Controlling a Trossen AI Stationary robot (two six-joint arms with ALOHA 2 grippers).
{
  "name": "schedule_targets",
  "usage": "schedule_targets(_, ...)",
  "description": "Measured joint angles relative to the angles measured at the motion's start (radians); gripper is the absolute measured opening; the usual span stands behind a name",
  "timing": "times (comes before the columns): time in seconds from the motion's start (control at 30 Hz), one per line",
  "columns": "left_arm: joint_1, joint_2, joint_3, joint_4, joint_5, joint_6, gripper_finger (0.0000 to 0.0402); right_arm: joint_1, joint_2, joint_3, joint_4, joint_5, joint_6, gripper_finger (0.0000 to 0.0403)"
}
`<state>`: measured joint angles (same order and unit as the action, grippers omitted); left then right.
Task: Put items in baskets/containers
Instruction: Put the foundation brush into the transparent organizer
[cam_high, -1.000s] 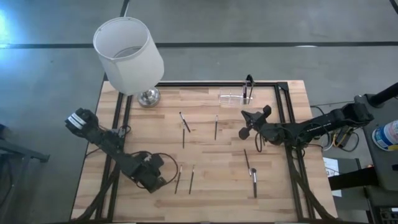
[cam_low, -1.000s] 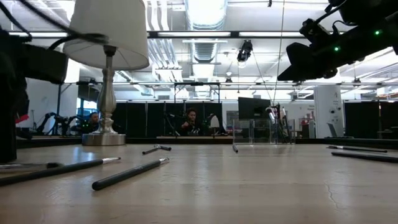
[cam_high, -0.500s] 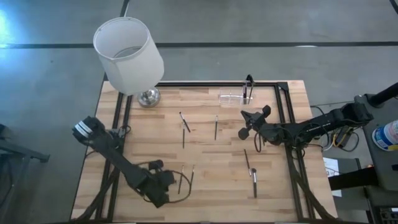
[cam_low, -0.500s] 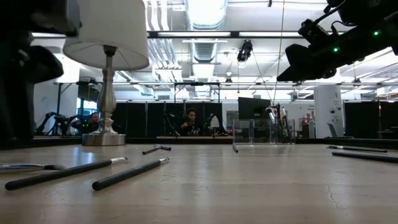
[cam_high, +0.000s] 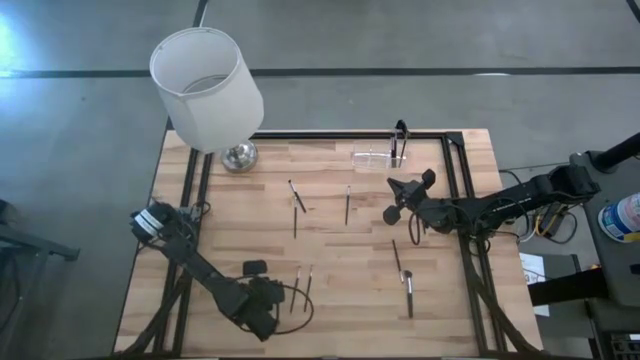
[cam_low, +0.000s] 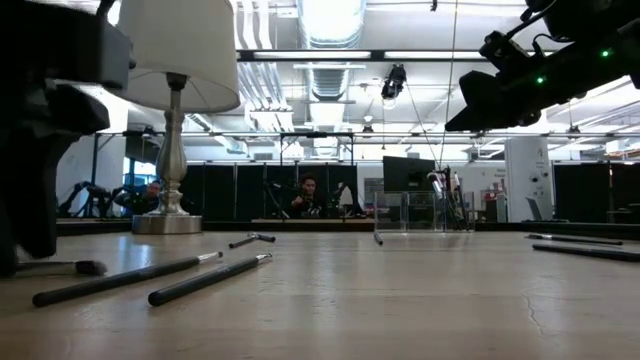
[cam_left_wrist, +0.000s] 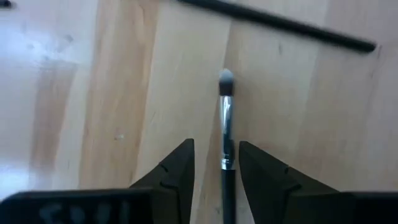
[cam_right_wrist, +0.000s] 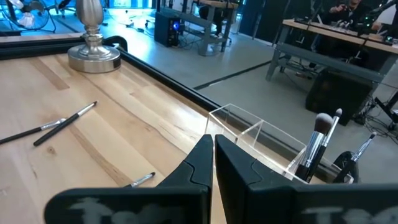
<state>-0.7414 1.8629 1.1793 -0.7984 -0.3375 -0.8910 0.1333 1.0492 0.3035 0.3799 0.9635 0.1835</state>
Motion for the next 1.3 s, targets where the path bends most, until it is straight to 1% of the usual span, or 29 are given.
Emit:
schedule_targets(0.13, 0.001, -0.006, -0.042, 0.078, 0.039, 0.007, 0.0106, 0.0, 0.0, 0.0, 0.0, -0.003, 0.0, 0.0011)
schedule_targets(0.3, 0.0, -0.007, -0.053, 0.096, 0.037, 0.007, 0.0086, 0.0, 0.0, -0.001, -0.001, -0.003, 0.0, 0.0011)
schedule_targets(0.53, 0.0, -0.005, -0.077, 0.124, 0.045, 0.011, 0.0016, 0.0, 0.0, -0.001, -0.001, -0.003, 0.0, 0.0011)
schedule_targets(0.67, 0.0, -0.007, -0.086, 0.127, 0.053, 0.03, 0.0013, 0.0, 0.0, -0.001, -0.001, -0.003, 0.0, 0.0011)
schedule_targets(0.73, -0.003, -0.023, -0.087, 0.126, 0.04, 0.034, 0.0013, 0.0, 0.0, -0.001, -0.002, -0.003, -0.002, 0.0011)
schedule_targets(0.87, -0.017, -0.081, -0.098, 0.11, -0.036, 0.041, 0.0008, 0.0, 0.0, -0.001, -0.002, -0.003, -0.004, 0.0011)
schedule_targets(0.97, -0.035, -0.168, -0.121, 0.122, -0.145, 0.034, 0.0006, 0.0, -0.001, -0.001, -0.006, -0.012, -0.004, 0.0011)
schedule_targets(1.07, -0.052, -0.258, -0.206, 0.163, -0.228, 0.006, 0.0001, 0.0, -0.001, -0.001, -0.007, -0.022, -0.006, 0.0011)
schedule_targets(1.17, -0.056, -0.359, -0.324, 0.314, -0.324, 0.01, 0.0002, 0.0, -0.001, -0.001, -0.006, -0.023, -0.006, 0.0011)
schedule_targets(1.23, -0.056, -0.429, -0.419, 0.451, -0.386, 0.054, 0.0002, 0.0, -0.001, -0.002, -0.005, -0.033, -0.003, 0.0011)
schedule_targets(1.3, -0.054, -0.486, -0.525, 0.613, -0.416, 0.125, 0.0002, 0.0, -0.001, -0.003, -0.003, -0.055, 0.002, 0.0011)
